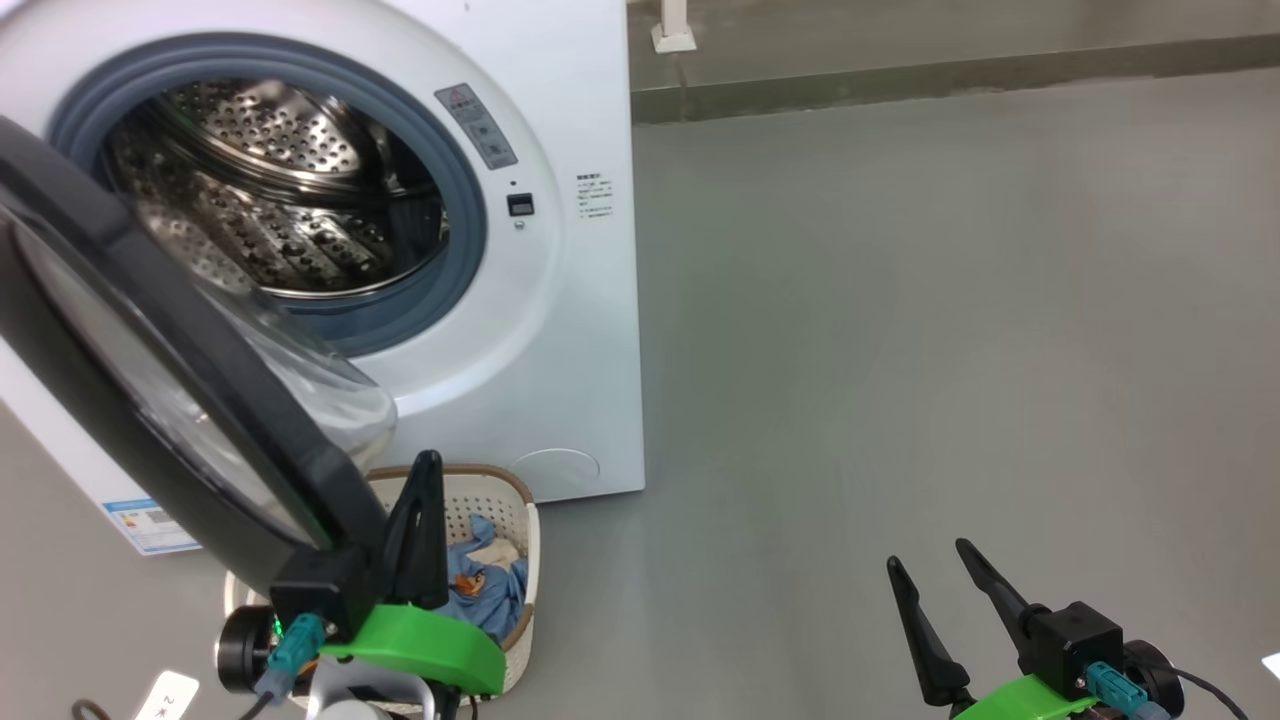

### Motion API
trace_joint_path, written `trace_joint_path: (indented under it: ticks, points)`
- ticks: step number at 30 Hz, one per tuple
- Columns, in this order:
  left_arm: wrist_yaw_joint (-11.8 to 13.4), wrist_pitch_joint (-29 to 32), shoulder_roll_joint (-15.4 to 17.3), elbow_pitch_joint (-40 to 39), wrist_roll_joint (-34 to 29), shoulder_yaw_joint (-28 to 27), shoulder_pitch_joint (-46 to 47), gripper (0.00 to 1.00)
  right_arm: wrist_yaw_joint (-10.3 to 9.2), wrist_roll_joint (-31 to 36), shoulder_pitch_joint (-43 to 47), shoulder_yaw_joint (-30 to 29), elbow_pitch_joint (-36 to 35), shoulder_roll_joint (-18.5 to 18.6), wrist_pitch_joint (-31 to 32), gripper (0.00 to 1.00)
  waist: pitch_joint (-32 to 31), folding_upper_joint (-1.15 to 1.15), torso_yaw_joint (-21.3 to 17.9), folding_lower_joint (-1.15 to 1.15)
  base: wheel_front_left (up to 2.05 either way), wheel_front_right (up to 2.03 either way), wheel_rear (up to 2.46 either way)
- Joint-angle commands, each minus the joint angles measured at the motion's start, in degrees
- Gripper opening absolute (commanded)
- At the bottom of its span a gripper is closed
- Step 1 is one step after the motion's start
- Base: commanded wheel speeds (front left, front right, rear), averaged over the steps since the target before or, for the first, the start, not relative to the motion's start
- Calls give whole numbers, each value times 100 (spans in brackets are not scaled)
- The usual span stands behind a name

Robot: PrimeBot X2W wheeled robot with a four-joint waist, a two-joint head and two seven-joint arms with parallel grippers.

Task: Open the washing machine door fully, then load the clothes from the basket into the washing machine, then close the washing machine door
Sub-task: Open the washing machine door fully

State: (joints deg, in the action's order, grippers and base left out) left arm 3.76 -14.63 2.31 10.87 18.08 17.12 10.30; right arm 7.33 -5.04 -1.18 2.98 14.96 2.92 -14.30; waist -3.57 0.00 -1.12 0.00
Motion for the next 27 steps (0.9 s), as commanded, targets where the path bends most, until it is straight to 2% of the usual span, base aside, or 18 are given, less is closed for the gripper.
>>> trace_joint_path:
  ticks: [1,13,27]
  points:
    - [-14,-37,56,-23,26,-177,364,0,16,2,-222,152,-115,-3,-69,100,27,0,-48,0,0,0,0]
    - [-102,-37,56,900,105,-345,663,0,16,-26,-265,150,-96,-4,-69,100,102,0,-198,0,0,0,0]
    - [-176,-37,56,1131,14,-737,641,0,16,-78,-247,96,-89,-4,-70,100,99,0,-56,0,0,0,0]
